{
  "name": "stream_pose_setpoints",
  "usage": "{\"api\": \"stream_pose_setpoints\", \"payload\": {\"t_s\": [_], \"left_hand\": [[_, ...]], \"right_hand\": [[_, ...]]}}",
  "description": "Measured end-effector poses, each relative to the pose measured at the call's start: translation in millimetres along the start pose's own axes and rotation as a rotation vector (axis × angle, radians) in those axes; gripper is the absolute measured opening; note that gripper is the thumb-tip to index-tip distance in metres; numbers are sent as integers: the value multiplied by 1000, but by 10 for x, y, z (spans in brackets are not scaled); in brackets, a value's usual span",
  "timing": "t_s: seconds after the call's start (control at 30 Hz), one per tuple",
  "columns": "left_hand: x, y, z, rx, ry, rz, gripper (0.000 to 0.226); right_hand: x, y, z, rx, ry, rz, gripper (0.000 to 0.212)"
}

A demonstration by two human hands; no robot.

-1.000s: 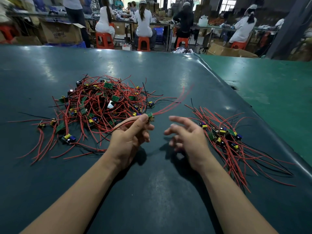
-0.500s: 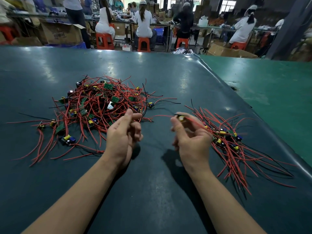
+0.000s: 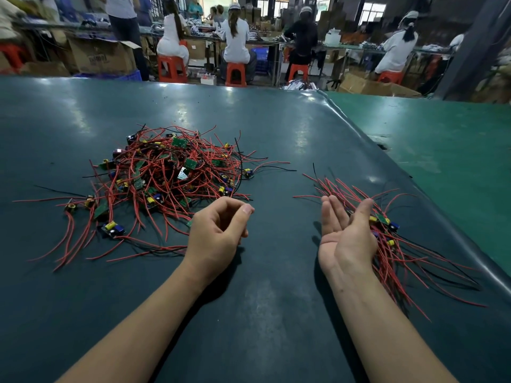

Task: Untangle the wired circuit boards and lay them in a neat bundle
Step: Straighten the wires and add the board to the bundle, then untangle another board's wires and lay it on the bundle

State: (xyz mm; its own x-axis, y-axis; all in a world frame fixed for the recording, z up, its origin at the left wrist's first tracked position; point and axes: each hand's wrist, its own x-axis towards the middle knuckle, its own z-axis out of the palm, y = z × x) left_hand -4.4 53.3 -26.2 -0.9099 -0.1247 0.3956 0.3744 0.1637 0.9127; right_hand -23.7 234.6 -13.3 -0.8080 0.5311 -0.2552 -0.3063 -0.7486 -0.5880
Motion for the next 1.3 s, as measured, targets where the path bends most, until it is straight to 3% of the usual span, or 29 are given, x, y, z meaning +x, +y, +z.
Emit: {"api": "stream_pose_setpoints", "payload": {"t_s": [0.2, 0.27, 0.37, 0.47, 0.57, 0.67, 0.73, 0.83, 0.93, 1.07, 1.17, 1.3], "left_hand": [[13, -17, -172, 683, -25, 387, 14], [97, -47, -267, 929, 67, 337, 21], [174, -142, -421, 1137, 140, 116, 30], [189, -226, -500, 1071, 68, -34, 26], [174, -232, -482, 959, 46, -9, 21], [131, -160, -470, 874, -41, 18, 38], [119, -118, -486, 955, -66, 33, 47], [90, -83, -461, 1051, -106, 30, 37], [66, -102, -404, 953, -70, -18, 22], [77, -146, -366, 862, -46, 29, 23], [85, -71, -323, 788, 30, 169, 22], [27, 61, -186, 685, -8, 598, 23]], "right_hand": [[-36, 67, -2, -297, -182, 32, 36], [-68, 109, 17, -445, -265, -20, 45], [-127, 151, 34, -545, -376, -68, 52], [-152, 146, 35, -570, -428, -62, 57], [-166, 124, 30, -568, -442, -38, 60], [-182, 108, 23, -576, -460, -36, 61], [-184, 102, 19, -578, -459, -39, 61], [-185, 94, 16, -579, -463, -36, 60], [-188, 91, 14, -590, -468, -33, 59], [-196, 108, 23, -660, -505, -36, 53], [-202, 127, 18, -729, -543, -45, 50], [-246, 148, 25, -775, -692, 33, 37]]}}
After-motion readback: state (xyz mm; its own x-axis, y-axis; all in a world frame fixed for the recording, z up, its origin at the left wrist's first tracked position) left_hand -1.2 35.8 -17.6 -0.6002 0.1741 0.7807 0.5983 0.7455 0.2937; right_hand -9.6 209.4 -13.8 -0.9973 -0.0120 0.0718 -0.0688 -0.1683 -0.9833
